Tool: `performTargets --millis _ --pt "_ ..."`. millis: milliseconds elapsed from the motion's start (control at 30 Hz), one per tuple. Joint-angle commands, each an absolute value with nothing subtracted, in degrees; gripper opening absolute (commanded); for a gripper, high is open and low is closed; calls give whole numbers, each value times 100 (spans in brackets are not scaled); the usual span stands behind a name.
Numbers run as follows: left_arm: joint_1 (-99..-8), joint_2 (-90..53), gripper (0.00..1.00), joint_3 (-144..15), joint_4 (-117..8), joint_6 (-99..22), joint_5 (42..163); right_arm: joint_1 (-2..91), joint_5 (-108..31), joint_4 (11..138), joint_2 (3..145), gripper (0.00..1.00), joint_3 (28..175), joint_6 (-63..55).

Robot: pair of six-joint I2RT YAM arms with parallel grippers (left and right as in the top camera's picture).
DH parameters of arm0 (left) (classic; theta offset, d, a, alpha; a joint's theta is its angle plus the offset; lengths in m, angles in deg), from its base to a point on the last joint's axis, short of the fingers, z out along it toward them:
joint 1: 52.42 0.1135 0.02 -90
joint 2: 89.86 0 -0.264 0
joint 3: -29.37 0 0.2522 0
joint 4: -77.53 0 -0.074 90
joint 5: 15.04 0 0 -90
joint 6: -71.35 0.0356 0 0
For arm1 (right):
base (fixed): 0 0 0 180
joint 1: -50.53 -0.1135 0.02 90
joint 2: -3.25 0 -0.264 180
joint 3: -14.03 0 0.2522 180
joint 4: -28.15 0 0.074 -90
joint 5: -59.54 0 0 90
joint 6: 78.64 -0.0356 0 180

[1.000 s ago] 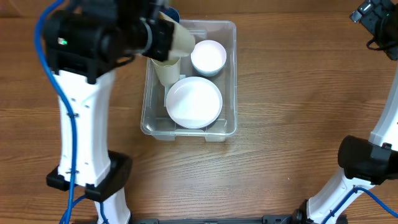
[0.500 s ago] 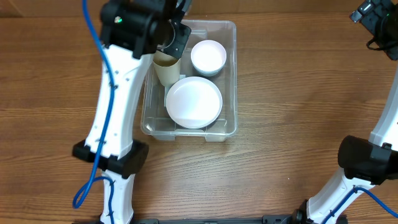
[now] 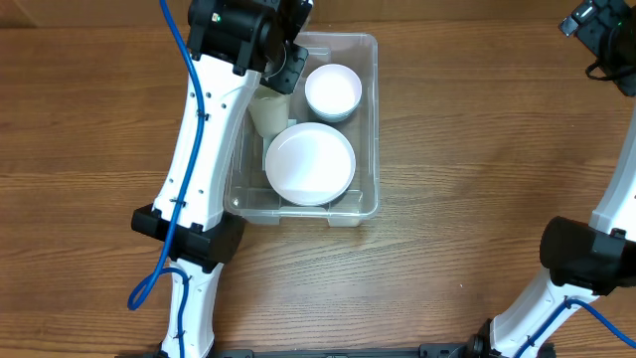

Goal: Pack container

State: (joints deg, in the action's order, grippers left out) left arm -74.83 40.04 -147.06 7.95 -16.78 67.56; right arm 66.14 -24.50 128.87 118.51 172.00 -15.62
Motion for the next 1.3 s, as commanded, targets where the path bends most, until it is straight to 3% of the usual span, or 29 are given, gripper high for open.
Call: performTargets --millis 0,67,167,200,233,467,600,933,1100,1267 --pt "-7446 3956 41 -14763 804 -1750 6682 6603 -2406 12861 11823 100 17239 -1586" --pt "-7446 3830 44 -14763 808 -1840 6682 6603 -2406 12861 11823 100 17239 -1586" --pt "-7446 3323 76 -14763 808 -2049 6684 6603 -2406 12861 11823 100 17239 -1586" --pt "-7446 3076 93 -14763 808 -2111 6684 6603 -2406 12861 11823 100 17239 -1586" --pt "-7446 2866 100 -14763 808 -2181 6689 6603 -2406 12861 11823 100 17239 -1586" --pt "-7457 1650 100 -14763 808 -2386 7056 6603 -2406 12861 11823 100 17239 -1586" --pt "-7466 1375 100 -14765 808 -3138 9084 6603 -2406 12861 11823 100 17239 -1586" --pt "-7455 1349 100 -14763 808 -2714 8951 6603 -2406 12861 11823 100 17239 -1586" --pt "-7455 1237 100 -14743 808 -1842 8724 6603 -2406 12861 11823 100 17239 -1586" --pt "-7230 352 100 -13281 198 -1431 8389 6603 -2406 12861 11823 100 17239 -1586"
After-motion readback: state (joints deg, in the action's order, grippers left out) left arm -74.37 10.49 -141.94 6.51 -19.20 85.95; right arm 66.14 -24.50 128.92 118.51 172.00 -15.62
